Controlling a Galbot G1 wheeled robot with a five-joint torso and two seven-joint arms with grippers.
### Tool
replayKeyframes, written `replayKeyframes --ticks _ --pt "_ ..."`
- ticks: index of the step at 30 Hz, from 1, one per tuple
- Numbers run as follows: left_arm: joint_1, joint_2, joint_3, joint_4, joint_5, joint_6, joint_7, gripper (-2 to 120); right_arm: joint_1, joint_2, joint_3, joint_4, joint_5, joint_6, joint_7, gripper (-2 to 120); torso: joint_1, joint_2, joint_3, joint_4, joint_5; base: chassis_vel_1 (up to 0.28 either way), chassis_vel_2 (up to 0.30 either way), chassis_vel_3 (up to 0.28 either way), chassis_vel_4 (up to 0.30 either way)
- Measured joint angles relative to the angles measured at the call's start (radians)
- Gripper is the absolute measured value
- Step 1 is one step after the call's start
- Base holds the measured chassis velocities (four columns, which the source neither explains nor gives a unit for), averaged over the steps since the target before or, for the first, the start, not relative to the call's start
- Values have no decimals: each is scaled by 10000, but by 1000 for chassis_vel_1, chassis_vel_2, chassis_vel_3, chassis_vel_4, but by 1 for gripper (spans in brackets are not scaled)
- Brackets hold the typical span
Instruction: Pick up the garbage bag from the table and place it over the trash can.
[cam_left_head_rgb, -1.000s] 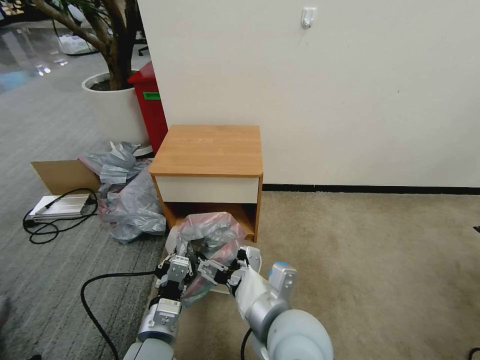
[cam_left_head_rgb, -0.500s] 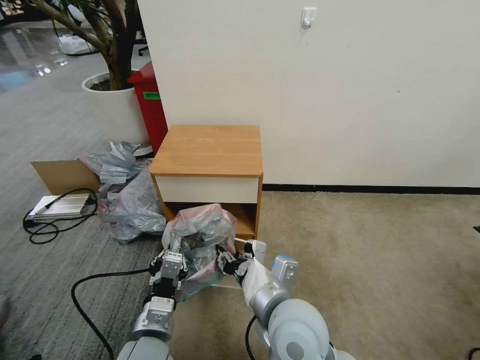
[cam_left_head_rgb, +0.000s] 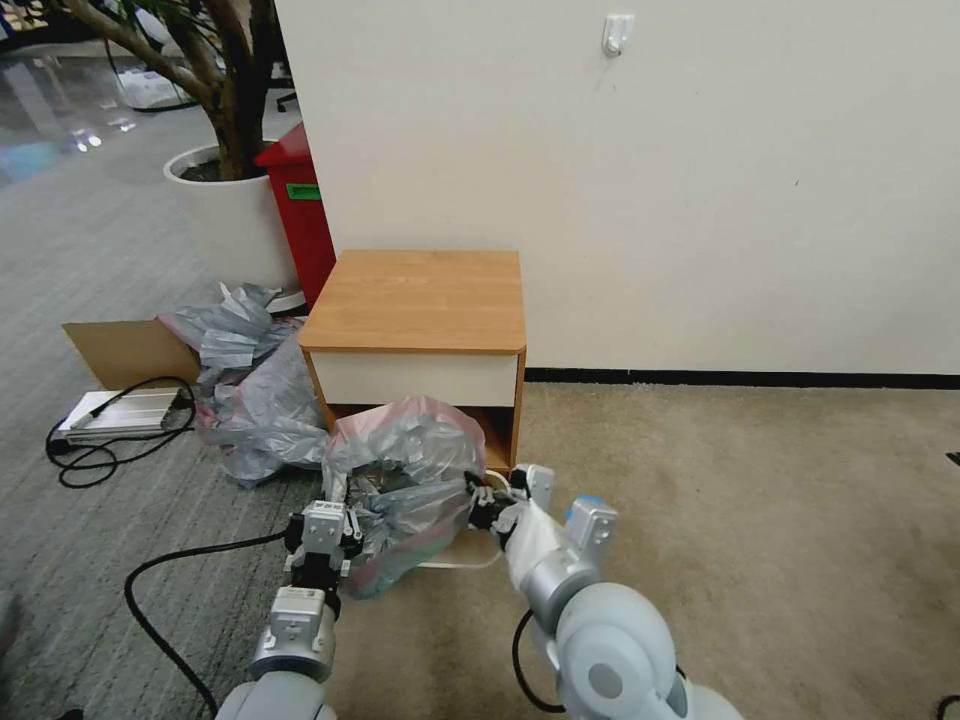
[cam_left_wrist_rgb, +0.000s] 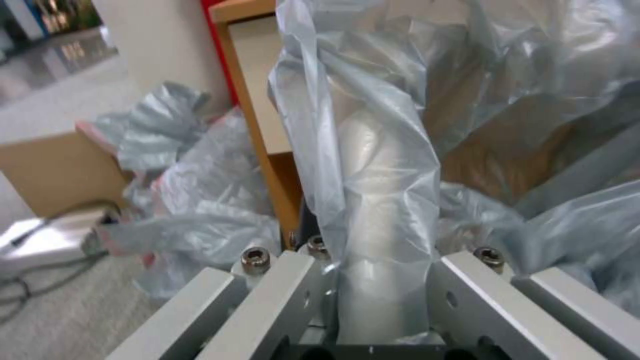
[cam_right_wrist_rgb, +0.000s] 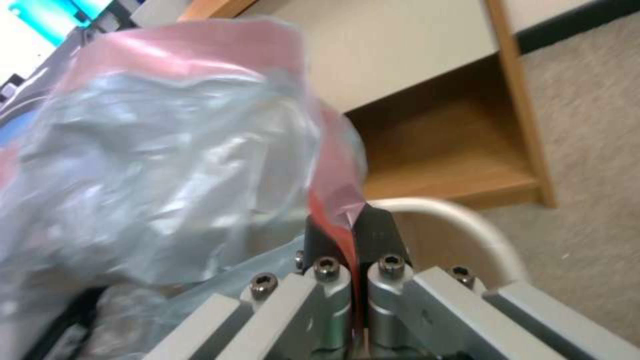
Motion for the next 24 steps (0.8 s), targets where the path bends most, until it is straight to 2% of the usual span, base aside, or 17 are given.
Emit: replayKeyframes --ticks 8,14,24 --pt "116 142 -366 -351 -1561 332 -36 3 -162 -812 650 97 31 143 -178 0 0 1 0 -1 1 0 0 0 0" --pt "213 163 -447 -559 -2303 400 -25 3 -208 -1283 995 127 52 197 -245 0 0 0 0 0 1 0 0 0 0" --pt "302 162 -404 -811 -3820 539 278 3 -146 -1975 1369 4 234 174 -355 0 0 0 0 0 2 0 0 0 0"
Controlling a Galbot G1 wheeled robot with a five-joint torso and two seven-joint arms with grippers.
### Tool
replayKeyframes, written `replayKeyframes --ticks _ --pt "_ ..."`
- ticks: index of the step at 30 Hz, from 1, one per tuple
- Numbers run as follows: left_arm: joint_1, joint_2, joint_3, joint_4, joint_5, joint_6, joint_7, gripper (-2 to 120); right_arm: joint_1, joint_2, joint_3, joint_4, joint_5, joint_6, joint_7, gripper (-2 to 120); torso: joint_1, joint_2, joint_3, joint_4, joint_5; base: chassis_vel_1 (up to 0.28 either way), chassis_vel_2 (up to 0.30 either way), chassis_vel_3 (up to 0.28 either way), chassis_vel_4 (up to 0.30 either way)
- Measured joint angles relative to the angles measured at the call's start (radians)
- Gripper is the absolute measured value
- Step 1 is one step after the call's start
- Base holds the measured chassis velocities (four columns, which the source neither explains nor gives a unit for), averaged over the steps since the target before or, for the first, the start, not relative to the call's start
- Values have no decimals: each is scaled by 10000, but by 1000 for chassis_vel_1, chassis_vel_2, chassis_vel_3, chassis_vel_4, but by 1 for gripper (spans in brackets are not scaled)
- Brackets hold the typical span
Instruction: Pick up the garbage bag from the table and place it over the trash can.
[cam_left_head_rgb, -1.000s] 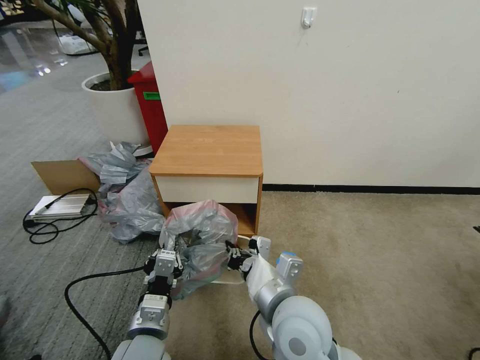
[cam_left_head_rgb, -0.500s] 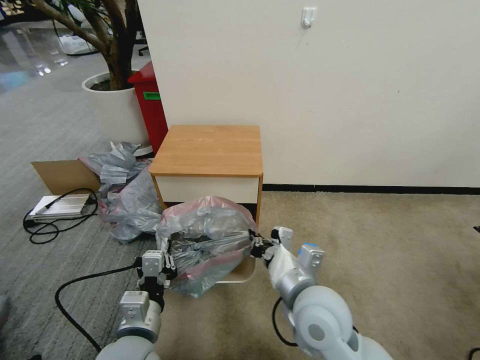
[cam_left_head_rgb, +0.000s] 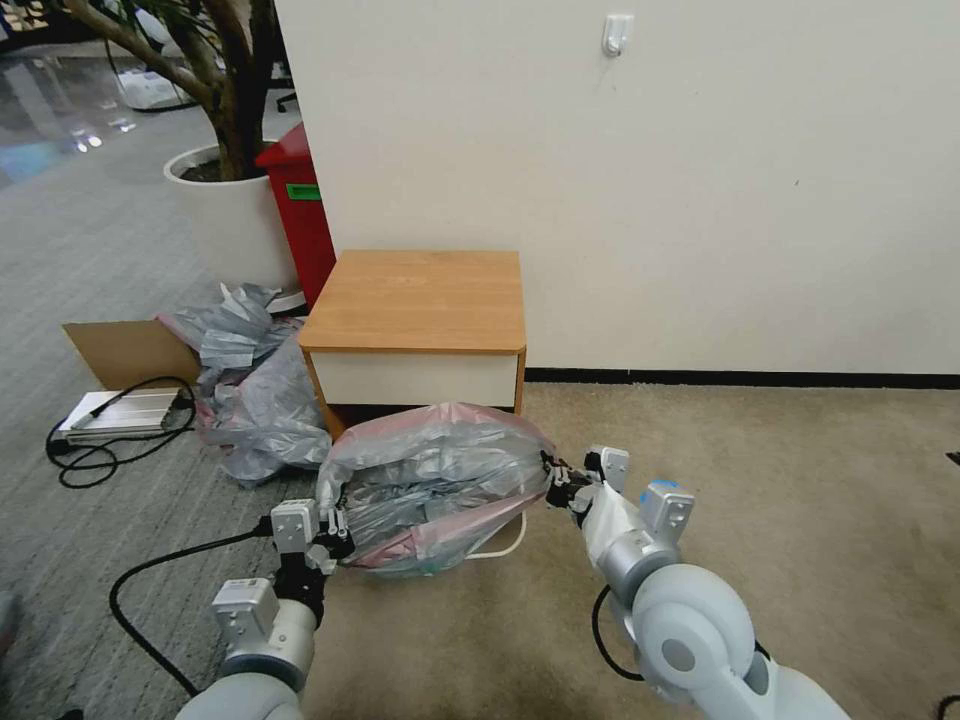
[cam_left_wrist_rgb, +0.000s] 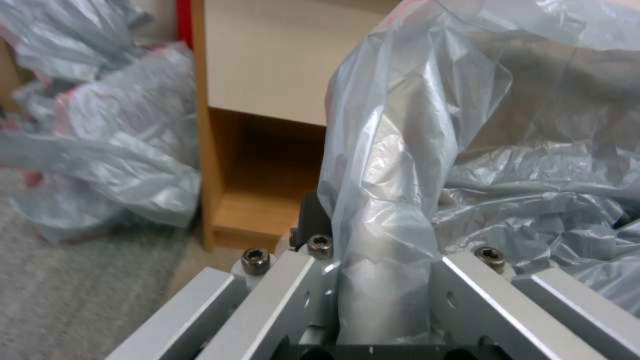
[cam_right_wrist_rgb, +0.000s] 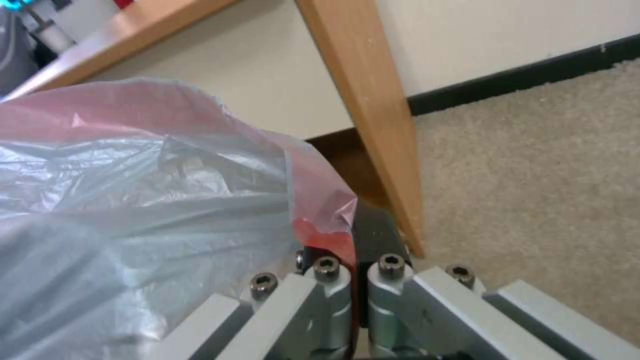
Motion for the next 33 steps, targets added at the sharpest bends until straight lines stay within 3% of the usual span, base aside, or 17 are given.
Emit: replayKeyframes --ticks 12,19,26,33 --pt "-307 -31 -97 -191 -1770 444 -191 3 -677 -722 197 167 -309 -582 -498 0 0 0 0 0 -1 0 0 0 0" --pt "-441 -146 -172 -249 -2280 631 -350 3 -1054 -1106 418 337 -399 -756 -707 7 0 0 0 0 -1 0 0 0 0" --pt "-631 -353 -241 -250 -2365 1039 -904 3 -1731 -1129 968 799 -565 -671 -680 35 0 0 0 0 -2 0 0 0 0" --pt "-738 -406 -385 -119 -2315 1365 -1243 3 -2495 -511 1935 1614 -928 0 -293 61 0 0 0 0 -2 0 0 0 0"
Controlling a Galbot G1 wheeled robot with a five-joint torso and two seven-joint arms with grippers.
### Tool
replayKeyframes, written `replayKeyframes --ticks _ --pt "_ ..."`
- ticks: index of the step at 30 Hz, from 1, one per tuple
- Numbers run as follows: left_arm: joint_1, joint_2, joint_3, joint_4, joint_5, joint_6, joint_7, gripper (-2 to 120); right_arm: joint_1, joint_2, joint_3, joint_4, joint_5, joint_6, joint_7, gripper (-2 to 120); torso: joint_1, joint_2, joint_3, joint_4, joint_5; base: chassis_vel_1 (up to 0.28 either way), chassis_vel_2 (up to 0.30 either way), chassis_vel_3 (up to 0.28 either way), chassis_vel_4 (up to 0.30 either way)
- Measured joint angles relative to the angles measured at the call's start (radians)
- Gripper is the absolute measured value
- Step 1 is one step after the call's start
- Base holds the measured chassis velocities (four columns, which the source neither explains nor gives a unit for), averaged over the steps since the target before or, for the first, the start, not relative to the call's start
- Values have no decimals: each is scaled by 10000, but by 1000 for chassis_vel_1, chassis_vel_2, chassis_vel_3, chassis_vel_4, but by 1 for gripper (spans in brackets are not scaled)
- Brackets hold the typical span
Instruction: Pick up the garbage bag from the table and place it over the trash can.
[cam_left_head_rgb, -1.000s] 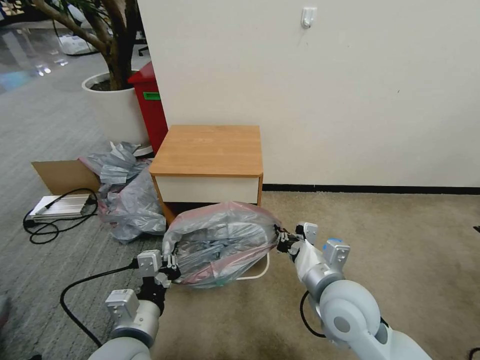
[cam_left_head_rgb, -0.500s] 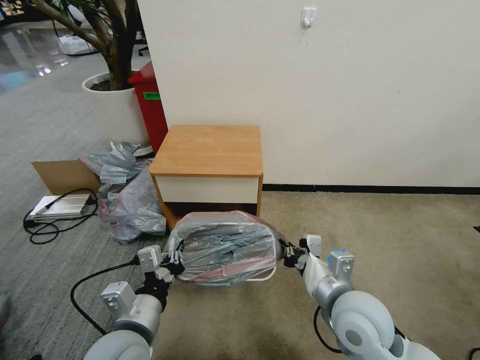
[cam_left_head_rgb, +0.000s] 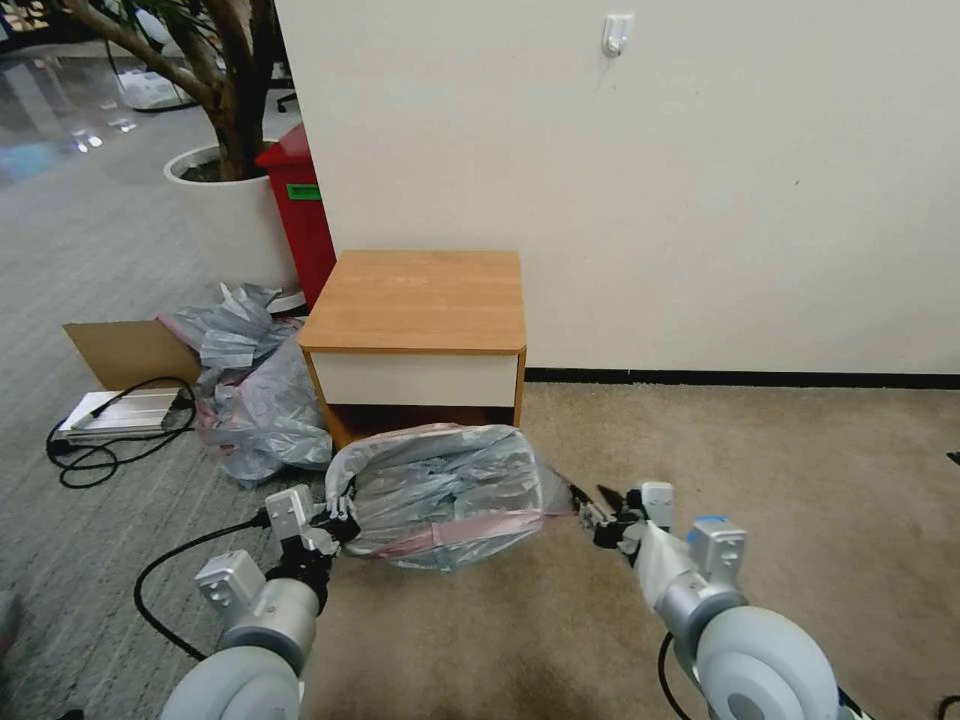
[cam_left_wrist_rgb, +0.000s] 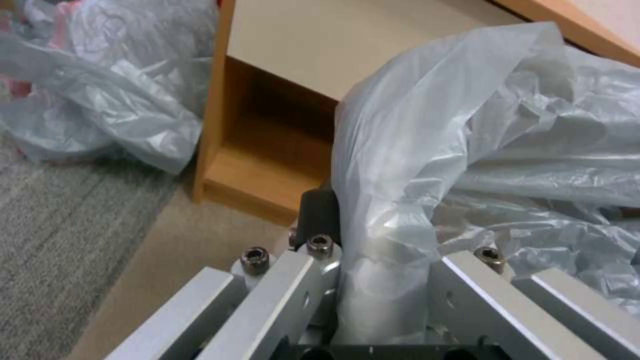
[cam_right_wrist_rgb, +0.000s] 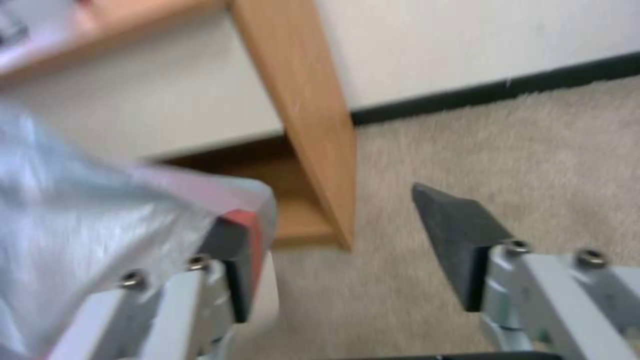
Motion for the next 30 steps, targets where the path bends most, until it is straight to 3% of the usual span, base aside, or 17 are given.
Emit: replayKeyframes --ticks 2,5,11,20,23,30 --pt "-9 -5 -2 12 18 0 -3 3 -72 144 136 155 143 101 34 65 0 0 0 1 0 0 0 0 0" --pt "-66 -51 20 140 221 -64 -20 3 -440 784 406 867 990 622 11 80 0 0 -1 0 -1 0 0 0 0" --pt "-130 -62 87 249 268 -119 -23 3 -914 1254 237 922 839 127 268 99 0 0 0 -1 0 0 0 0 0" --pt "-151 -56 116 319 706 -359 0 3 -1157 1610 -518 1478 1761 314 512 100 0 0 0 0 -4 0 0 0 0" --pt "-55 -50 362 415 1981 -734 238 3 -1374 1857 -1420 1511 1701 -6 708 100 -1 0 0 0 0 0 0 0 0" --pt "43 -74 732 564 3134 -1117 434 3 -806 2050 -1803 1330 1648 -22 330 100 0 1 0 0 0 0 0 0 0"
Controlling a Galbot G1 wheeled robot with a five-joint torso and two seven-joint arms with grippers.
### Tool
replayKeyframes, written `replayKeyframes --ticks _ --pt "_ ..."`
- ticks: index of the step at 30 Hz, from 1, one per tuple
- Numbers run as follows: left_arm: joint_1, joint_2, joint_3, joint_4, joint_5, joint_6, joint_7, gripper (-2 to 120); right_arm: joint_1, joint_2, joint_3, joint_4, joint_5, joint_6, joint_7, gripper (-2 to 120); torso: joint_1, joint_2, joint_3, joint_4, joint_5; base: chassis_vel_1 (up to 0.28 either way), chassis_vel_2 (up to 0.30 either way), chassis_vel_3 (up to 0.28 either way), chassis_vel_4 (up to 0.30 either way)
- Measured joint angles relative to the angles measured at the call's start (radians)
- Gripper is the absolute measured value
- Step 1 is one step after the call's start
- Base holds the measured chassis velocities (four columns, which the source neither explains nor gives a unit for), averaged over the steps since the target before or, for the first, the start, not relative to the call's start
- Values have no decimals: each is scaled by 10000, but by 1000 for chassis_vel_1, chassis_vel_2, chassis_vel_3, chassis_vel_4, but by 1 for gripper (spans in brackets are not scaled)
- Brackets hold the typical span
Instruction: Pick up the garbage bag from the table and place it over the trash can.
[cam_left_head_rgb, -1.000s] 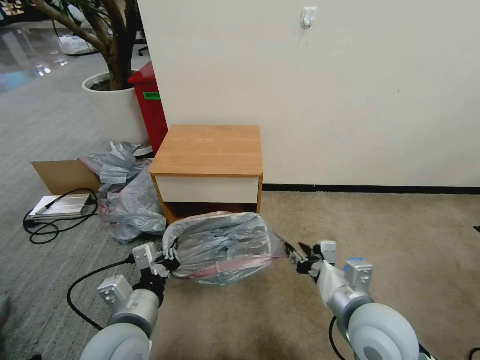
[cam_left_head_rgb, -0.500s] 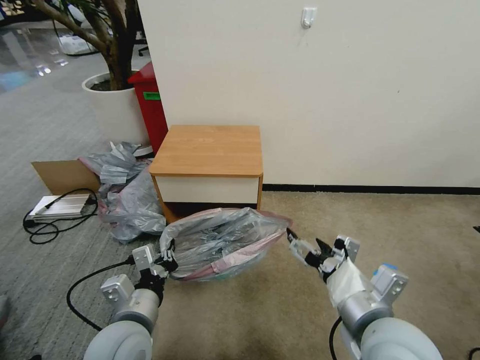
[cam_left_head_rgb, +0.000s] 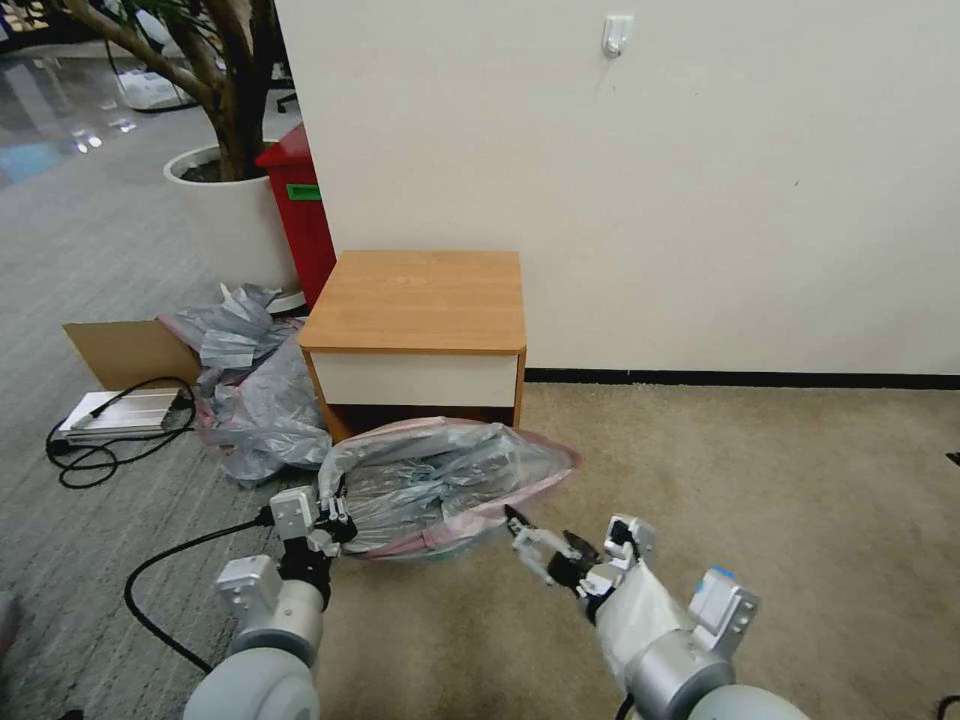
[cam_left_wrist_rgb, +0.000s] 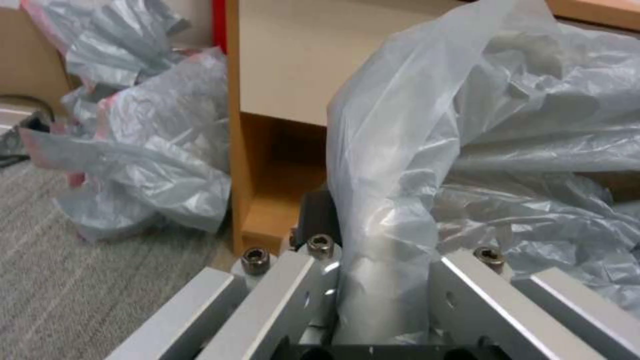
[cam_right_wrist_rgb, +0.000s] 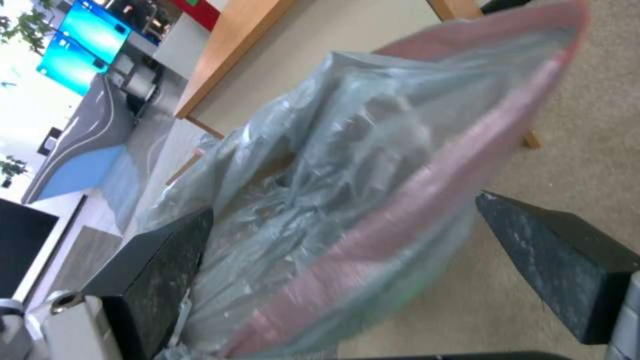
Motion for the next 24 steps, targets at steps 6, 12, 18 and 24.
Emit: replayKeyframes --ticks 6,12,18,24 --pt "97 -16 155 23 444 -188 67 3 341 212 -166 -481 -18 -372 375 99 0 -1 0 1 1 0 0 0 0" --pt "100 -19 215 21 644 -321 110 3 230 214 -318 -684 -368 -606 565 98 0 0 0 0 1 0 0 0 0" --pt "123 -62 316 -8 704 -375 122 3 468 362 -496 -1040 -482 -582 573 98 1 0 1 0 1 0 0 0 0" --pt "178 -63 343 0 764 -388 132 3 622 592 -571 -1184 -498 -552 580 90 0 0 0 0 1 0 0 0 0"
